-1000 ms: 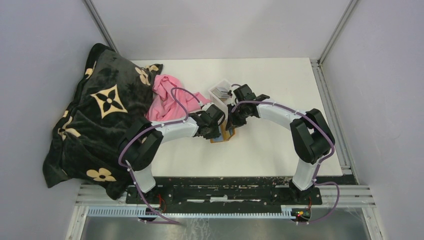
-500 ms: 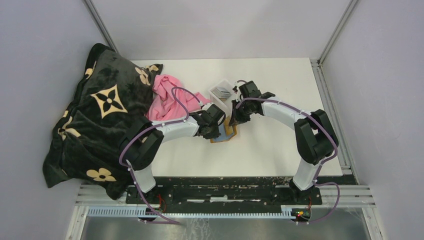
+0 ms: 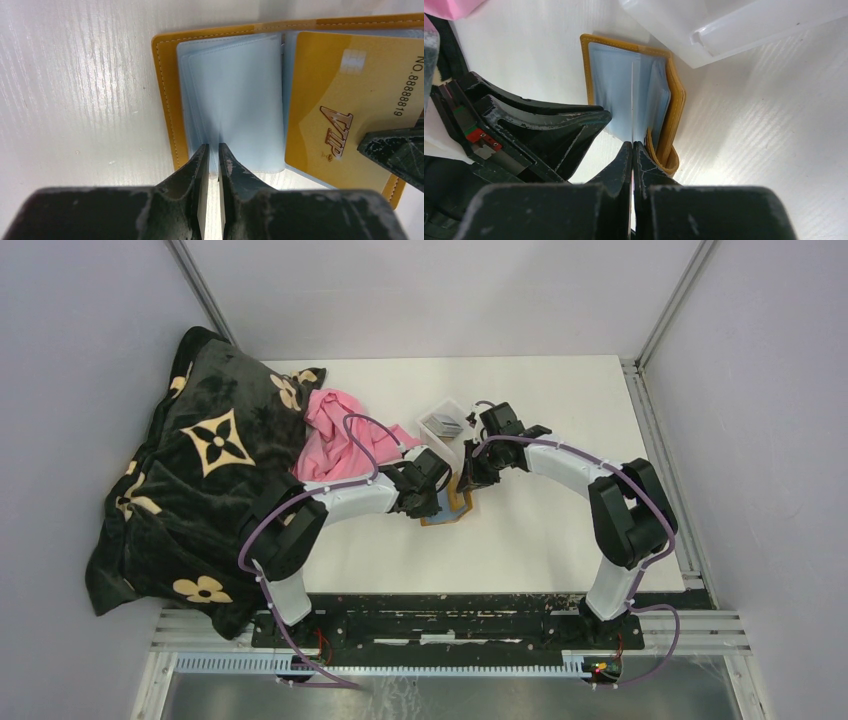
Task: Put the credit cards into the card holder
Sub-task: Open the card holder at the center of the board.
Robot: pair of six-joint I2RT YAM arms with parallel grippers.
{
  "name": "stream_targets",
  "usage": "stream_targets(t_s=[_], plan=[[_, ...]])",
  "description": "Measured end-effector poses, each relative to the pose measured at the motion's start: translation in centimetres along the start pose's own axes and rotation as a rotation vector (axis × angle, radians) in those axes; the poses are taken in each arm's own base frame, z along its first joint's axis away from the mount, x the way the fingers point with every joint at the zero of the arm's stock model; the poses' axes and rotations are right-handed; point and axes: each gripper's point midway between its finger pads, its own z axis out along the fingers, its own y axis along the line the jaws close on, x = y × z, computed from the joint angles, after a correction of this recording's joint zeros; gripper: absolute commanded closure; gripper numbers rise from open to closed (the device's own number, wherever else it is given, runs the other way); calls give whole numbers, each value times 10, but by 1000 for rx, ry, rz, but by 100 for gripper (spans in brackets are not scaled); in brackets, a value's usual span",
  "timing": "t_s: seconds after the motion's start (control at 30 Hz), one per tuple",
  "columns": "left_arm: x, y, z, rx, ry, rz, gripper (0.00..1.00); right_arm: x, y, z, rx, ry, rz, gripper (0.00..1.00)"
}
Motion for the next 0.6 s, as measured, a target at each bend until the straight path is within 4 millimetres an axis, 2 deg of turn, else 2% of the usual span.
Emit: stream_targets(t_s=[0.6], plan=[[-2,8,-2,-30,-21,2,78,6,0,4,-19,13,12,99]])
